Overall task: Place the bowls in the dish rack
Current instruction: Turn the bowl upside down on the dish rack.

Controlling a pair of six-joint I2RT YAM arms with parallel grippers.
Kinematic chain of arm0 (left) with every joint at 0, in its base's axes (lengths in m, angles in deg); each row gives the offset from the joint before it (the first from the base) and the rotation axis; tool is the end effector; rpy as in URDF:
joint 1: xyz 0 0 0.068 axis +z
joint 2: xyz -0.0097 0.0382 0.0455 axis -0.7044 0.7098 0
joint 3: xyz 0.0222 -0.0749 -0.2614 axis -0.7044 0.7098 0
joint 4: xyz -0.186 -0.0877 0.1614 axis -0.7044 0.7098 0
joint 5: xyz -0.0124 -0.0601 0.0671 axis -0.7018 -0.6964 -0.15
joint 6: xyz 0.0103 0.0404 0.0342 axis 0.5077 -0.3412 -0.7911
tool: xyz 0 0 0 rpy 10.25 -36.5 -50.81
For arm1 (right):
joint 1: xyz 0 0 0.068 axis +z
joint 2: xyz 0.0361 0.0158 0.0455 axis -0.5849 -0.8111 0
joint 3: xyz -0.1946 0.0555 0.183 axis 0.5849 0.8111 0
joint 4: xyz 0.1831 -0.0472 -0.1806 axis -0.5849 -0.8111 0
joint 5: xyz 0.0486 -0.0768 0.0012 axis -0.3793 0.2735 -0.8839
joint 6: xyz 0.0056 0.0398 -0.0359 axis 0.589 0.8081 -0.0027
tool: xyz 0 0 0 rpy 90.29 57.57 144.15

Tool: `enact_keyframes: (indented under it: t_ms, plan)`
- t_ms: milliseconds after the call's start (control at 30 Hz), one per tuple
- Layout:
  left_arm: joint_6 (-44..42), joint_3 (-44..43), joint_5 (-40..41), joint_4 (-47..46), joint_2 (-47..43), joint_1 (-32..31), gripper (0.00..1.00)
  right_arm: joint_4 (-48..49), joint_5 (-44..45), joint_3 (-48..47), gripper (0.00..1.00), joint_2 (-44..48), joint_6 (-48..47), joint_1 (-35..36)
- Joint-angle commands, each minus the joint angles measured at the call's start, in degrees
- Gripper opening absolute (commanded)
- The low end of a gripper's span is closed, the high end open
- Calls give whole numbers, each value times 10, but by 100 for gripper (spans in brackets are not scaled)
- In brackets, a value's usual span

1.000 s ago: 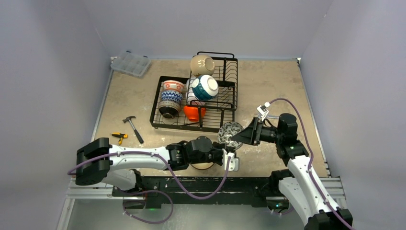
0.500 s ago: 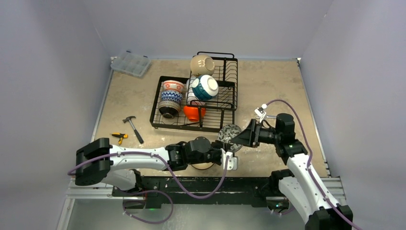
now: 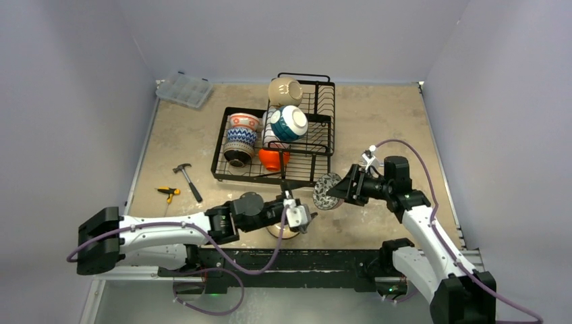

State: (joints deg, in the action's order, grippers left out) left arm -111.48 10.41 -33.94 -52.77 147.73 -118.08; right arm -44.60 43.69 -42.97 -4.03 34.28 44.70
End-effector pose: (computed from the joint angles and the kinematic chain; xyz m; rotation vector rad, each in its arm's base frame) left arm 0.0767 -0.2490 0.2638 1.2517 1.1906 -0.6230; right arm 0.1698 0.0525 0.2251 0.0839 2.2529 1.3302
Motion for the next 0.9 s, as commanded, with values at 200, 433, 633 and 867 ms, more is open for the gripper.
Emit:
enact_keyframes:
  t_ms: [200,433,633,867]
  plan:
    - [161,63,29,-10,-159,114,90,-1,72,-112,0,-86,-93,-53]
    - [232,31,133,156,-224,174,99,17,86,-169,0,-145,-146,-76]
    - [294,-33,116,315,-217,275,99,86,92,-214,0,-211,-155,-75]
    - [324,-50,19,371,-211,408,99,156,88,-234,0,-274,-145,-53]
